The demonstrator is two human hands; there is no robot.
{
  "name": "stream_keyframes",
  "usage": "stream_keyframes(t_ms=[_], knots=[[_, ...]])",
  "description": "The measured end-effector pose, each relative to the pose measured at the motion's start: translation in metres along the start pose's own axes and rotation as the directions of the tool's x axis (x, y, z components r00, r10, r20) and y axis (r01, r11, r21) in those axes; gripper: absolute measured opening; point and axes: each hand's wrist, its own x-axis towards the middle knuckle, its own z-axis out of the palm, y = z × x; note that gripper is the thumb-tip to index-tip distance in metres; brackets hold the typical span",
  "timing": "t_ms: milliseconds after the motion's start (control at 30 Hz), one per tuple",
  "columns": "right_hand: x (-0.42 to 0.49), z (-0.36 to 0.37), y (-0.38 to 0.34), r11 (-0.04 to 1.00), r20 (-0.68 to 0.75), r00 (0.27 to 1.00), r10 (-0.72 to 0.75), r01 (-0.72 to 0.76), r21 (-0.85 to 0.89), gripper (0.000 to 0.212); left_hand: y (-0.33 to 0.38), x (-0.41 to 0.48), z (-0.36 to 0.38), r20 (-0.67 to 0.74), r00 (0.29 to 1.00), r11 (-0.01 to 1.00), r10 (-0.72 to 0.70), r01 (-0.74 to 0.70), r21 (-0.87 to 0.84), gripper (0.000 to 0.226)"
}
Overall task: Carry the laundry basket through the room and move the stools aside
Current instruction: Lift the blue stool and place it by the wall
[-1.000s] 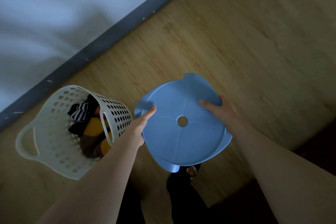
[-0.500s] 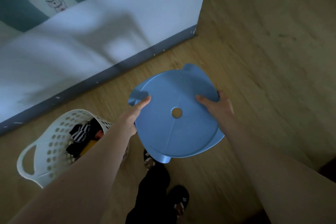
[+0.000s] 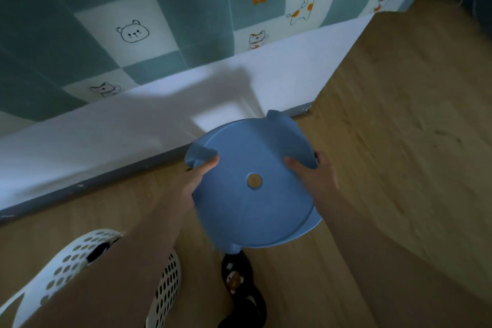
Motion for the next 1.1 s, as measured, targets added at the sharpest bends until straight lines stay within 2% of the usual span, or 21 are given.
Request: stream_keyframes(t_ms=[67,267,400,500,667,800,900,1000,1100], knots=[[0.024,0.015,-0.009,0.999,0.032,0.999,0.019,-0.021,0.04,0.064,0.011,0.023,-0.001,-0.015,1.0,1.0,0.011,-0.01,0.008,0.068],[0.078,0.045,-0.024,1.0,0.036,0.999,0.004,-0.003,-0.031,0.064,0.031,0.086,-0.004,-0.001,0.996,0.995,-0.089,0.089,0.045,0.068],[0.103,0.062,-0.025,1.0,0.086,0.996,0.007,-0.005,-0.024,0.061,0.034,0.114,-0.013,-0.055,0.994,0.994,-0.097,0.1,0.053,0.072],[0.113,0.07,-0.023,0.999,0.072,0.997,-0.005,0.008,-0.047,0.058,0.036,0.125,-0.017,-0.046,0.994,0.994,-0.101,0.103,0.038,0.072],[0.128,0.067,-0.016,0.996,0.023,0.999,0.047,-0.045,-0.081,0.069,0.035,0.135,-0.001,-0.058,0.998,0.998,-0.007,0.01,0.061,0.045],[0.123,0.066,-0.018,0.988,0.033,0.999,0.006,-0.001,-0.153,0.065,0.031,0.131,-0.001,-0.083,0.996,0.99,0.023,-0.011,0.143,0.064],[0.11,0.064,-0.029,0.962,0.026,0.996,-0.087,0.091,-0.257,0.067,0.034,0.12,-0.001,-0.086,0.994,0.982,0.065,-0.048,0.18,0.069],[0.085,0.063,-0.044,0.919,-0.046,0.982,-0.183,0.154,-0.362,0.065,0.038,0.101,-0.001,-0.164,0.966,0.931,0.201,-0.136,0.34,0.084],[0.056,0.067,-0.058,0.884,-0.058,0.963,-0.262,0.215,-0.415,0.06,0.04,0.079,-0.006,-0.11,0.94,0.835,0.324,-0.229,0.5,0.086]])
